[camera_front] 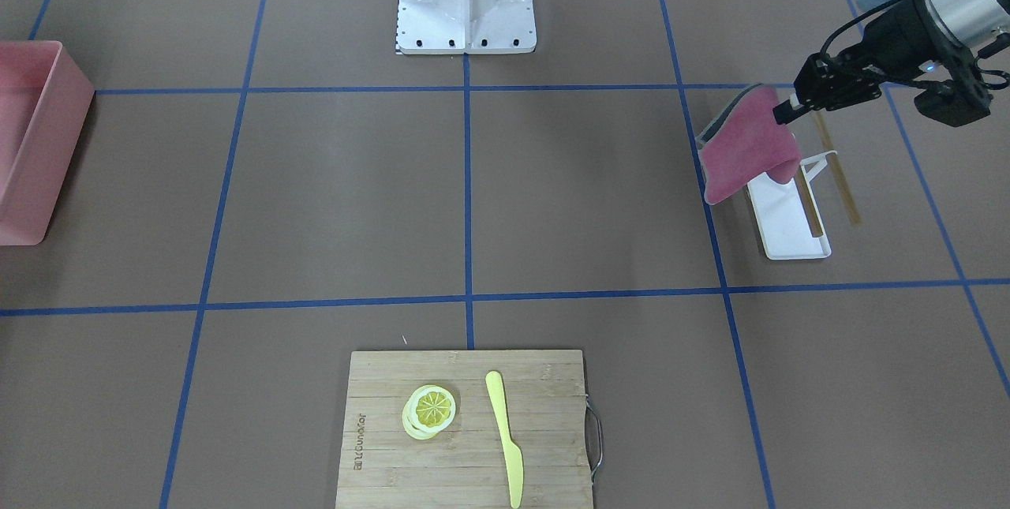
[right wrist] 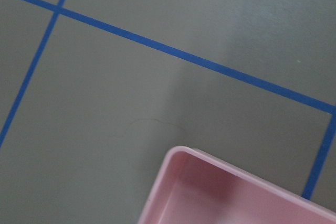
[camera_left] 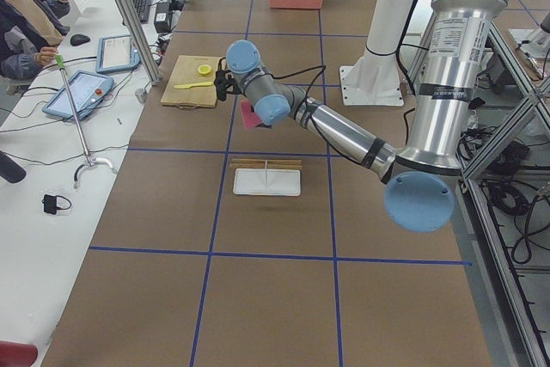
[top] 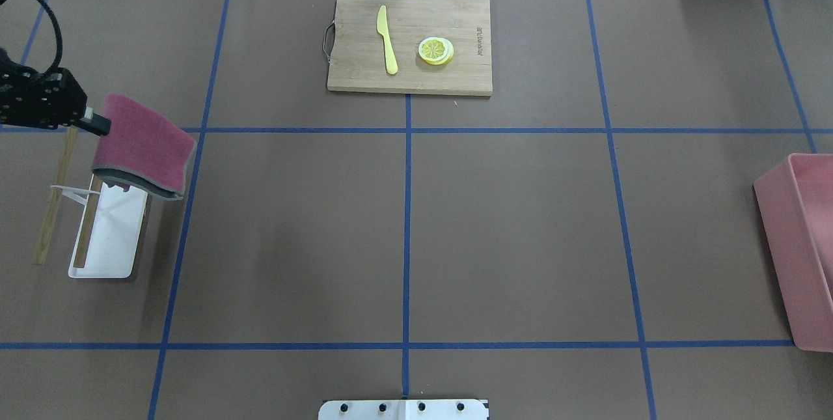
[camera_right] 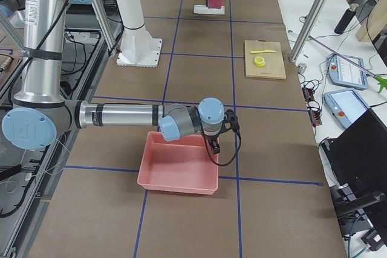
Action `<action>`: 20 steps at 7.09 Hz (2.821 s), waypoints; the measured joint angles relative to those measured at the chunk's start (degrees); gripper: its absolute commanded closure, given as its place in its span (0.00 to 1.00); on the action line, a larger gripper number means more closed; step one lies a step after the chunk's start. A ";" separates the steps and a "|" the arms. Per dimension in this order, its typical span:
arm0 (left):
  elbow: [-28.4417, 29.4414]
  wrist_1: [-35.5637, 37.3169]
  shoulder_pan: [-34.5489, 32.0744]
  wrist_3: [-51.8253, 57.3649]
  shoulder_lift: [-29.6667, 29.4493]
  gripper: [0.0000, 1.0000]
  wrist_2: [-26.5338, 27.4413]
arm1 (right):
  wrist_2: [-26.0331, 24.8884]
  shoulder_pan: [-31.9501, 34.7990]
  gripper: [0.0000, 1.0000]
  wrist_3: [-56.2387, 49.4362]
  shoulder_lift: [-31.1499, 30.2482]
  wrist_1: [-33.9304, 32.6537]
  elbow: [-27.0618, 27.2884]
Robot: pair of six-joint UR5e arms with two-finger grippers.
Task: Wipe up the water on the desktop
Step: 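Carry the towel to table center with left gripper while right gripper approaches, then close the right gripper on the hanging towel below the left gripper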
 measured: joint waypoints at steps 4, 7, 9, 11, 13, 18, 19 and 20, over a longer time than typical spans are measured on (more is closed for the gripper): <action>5.30 2.36 12.37 -22.27 -21.17 1.00 12.50 | -5.41 -15.04 0.00 32.67 7.89 20.96 2.16; 9.97 8.51 20.70 -28.67 -32.57 1.00 24.83 | -15.88 -26.73 0.00 46.52 13.66 21.80 11.20; 12.84 8.90 23.42 -31.57 -36.11 1.00 28.68 | -25.54 -34.60 0.01 48.26 17.83 21.82 14.57; 13.79 8.83 24.68 -32.15 -36.68 1.00 29.84 | -36.19 -42.49 0.01 47.87 19.85 21.82 17.35; 14.18 8.77 25.78 -33.20 -36.94 1.00 29.99 | -50.29 -51.50 0.01 47.33 20.38 21.82 18.46; 13.28 8.66 28.40 -36.94 -37.50 1.00 31.62 | -73.44 -63.06 0.05 43.88 22.14 21.66 17.88; 12.92 8.61 28.67 -37.79 -37.35 1.00 31.67 | -75.25 -63.34 0.05 43.38 22.51 21.67 17.79; 12.62 8.56 28.93 -38.20 -37.19 1.00 31.71 | -76.77 -63.33 0.05 42.45 22.65 21.70 17.68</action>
